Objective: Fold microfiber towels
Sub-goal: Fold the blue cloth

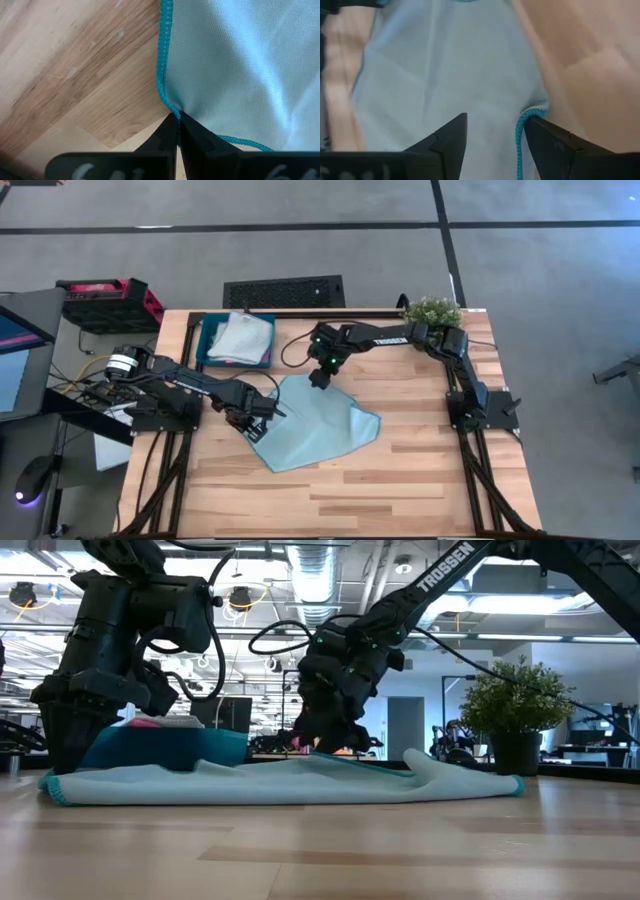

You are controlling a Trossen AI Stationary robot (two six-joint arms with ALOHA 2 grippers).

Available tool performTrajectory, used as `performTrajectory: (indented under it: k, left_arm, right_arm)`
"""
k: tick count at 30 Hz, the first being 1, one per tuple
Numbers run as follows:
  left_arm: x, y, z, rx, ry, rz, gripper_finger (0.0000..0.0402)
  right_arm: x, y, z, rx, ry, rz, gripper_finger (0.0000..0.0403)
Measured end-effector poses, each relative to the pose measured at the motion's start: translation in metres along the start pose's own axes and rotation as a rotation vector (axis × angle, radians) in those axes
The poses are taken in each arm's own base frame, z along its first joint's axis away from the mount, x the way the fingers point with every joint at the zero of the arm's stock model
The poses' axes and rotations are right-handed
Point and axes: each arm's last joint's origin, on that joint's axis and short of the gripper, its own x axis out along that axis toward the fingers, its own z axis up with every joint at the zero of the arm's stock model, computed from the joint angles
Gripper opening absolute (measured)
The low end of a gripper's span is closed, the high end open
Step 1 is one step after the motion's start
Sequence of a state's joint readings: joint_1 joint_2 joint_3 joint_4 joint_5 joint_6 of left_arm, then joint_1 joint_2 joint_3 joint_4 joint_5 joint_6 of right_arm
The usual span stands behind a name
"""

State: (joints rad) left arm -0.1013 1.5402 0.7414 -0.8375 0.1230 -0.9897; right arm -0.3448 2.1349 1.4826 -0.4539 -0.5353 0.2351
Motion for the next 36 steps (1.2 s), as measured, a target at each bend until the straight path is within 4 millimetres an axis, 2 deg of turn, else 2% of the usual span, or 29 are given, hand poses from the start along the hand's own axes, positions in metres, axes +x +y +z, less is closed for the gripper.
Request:
performTrajectory:
  k: [6,9,12,17,19,25,29,36]
  left_arm:
    - [0.000,0.000,0.000,0.000,0.000,0.000,0.0000]
    - [0.000,0.000,0.000,0.000,0.000,0.000,0.0000]
    - [0.000,0.000,0.000,0.000,0.000,0.001,0.0000]
    - [0.000,0.000,0.000,0.000,0.000,0.001,0.0000]
    - [0.000,0.000,0.000,0.000,0.000,0.001,0.0000]
    - [0.000,0.000,0.000,-0.007,-0.008,0.003,0.0000]
    - [-0.006,0.001,0.000,-0.012,-0.043,-0.004,0.0000]
    - [-0.041,0.001,-0.002,-0.013,-0.163,-0.007,0.0000]
  right_arm:
    - [-0.001,-0.004,0.001,0.005,-0.032,-0.133,0.0219]
    - [-0.001,-0.005,0.001,0.019,-0.038,-0.152,0.0201]
    - [-0.001,-0.005,0.001,0.000,-0.037,-0.151,0.0155]
    - [-0.002,-0.005,0.002,-0.034,-0.039,-0.148,0.0043]
    - [-0.002,-0.004,0.003,-0.042,-0.052,-0.145,0.0014]
    - [-0.002,-0.004,0.005,-0.048,-0.067,-0.141,0.0008]
    - [-0.013,0.004,0.009,-0.065,-0.098,-0.129,0.0006]
    - [-0.048,0.025,0.011,-0.139,-0.140,-0.144,0.0003]
